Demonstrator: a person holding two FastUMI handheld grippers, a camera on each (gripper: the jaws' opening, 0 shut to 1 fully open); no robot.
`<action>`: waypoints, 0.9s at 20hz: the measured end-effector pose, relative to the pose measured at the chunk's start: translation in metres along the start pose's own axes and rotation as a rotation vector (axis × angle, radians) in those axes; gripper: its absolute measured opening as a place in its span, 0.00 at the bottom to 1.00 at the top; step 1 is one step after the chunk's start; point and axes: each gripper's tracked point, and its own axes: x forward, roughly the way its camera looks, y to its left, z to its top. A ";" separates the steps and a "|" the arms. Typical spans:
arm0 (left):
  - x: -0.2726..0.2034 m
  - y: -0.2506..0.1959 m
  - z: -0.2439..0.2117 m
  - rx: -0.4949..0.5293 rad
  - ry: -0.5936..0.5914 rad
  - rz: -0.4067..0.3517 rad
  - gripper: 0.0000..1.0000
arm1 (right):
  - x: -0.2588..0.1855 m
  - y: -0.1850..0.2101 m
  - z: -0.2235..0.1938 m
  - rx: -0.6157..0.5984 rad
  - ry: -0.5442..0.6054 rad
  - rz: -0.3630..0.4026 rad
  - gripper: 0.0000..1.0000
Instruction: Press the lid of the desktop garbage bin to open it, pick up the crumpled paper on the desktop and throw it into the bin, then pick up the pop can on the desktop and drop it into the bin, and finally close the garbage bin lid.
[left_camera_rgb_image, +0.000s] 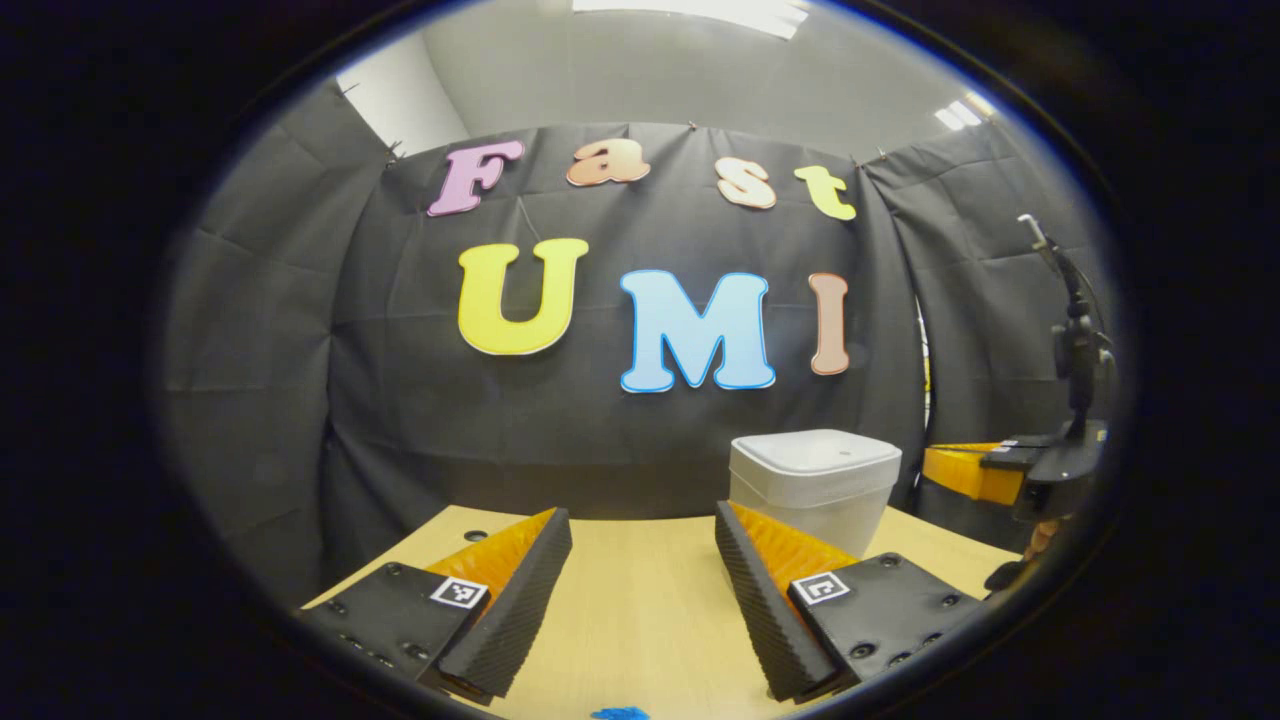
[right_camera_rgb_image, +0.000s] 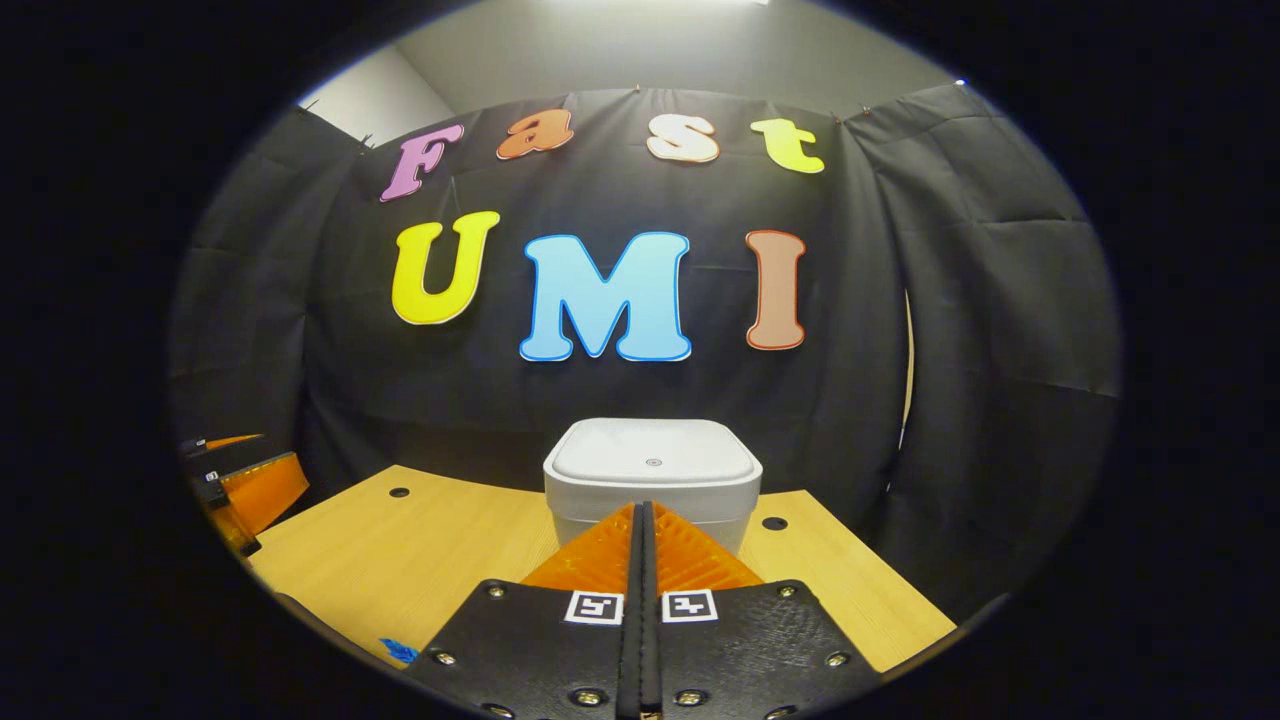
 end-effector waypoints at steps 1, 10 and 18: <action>-0.002 0.001 0.001 0.002 -0.001 0.005 0.95 | 0.009 0.000 0.002 0.012 -0.001 0.011 0.00; -0.008 0.013 0.005 0.003 -0.004 0.077 0.94 | 0.089 -0.015 0.009 0.014 -0.002 0.013 0.00; -0.007 0.018 0.001 -0.003 0.005 0.117 0.94 | 0.114 -0.019 -0.005 0.037 0.052 0.018 0.00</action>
